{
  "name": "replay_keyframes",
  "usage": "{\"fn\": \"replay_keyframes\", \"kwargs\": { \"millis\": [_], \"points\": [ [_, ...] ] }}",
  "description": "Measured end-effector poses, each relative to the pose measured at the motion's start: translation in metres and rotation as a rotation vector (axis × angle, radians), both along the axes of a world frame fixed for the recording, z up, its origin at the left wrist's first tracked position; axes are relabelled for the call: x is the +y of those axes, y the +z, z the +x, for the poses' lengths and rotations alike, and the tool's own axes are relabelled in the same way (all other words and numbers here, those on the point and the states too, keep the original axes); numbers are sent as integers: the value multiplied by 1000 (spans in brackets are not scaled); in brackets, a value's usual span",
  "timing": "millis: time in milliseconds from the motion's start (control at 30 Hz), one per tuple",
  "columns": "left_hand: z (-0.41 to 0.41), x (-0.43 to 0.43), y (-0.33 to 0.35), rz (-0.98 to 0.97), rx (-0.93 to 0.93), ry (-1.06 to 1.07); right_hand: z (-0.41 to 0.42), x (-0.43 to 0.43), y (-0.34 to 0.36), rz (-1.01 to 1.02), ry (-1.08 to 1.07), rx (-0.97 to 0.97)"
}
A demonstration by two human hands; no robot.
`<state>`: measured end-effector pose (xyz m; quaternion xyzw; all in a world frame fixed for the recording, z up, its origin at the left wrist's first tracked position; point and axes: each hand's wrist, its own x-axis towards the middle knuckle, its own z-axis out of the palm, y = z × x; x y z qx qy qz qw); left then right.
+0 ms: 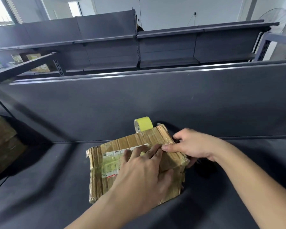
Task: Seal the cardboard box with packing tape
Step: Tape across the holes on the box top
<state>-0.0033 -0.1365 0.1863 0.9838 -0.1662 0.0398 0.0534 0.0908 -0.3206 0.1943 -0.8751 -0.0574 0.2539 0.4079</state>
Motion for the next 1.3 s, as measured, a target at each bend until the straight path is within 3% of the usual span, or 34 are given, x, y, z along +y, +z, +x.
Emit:
{"fn": "replay_keyframes", "kwargs": {
  "millis": [200,333,433,533,633,800,900,967,1033,1167,1300],
  "points": [
    [9,17,8,100,137,-40,2,-3,-7,26,-8,22],
    [16,40,-2,139,170,-127,10,-26,-18,201,-79,94],
    [19,63,-2,129,234,-209,25,-49,-53,-209,-174,-93],
    [24,86,2,41,318,-296,26,-62,-87,-536,-198,-126],
    [30,106,3,-31,396,-382,17,-63,-102,-650,-221,-139],
    [32,116,17,-237,526,-418,6,-63,-107,-660,-252,-177],
    [39,111,24,-496,363,-225,2,-65,-109,-684,-237,-201],
    [53,100,24,-492,96,-117,0,-64,-114,-684,-240,-193],
    [75,83,24,-447,3,-77,0,-61,-117,-704,-244,-203],
    [122,55,34,-220,246,-114,-4,-55,-116,-782,-197,-185],
    [149,41,34,-200,552,-73,-13,-50,-120,-852,-191,-176]
  ]
}}
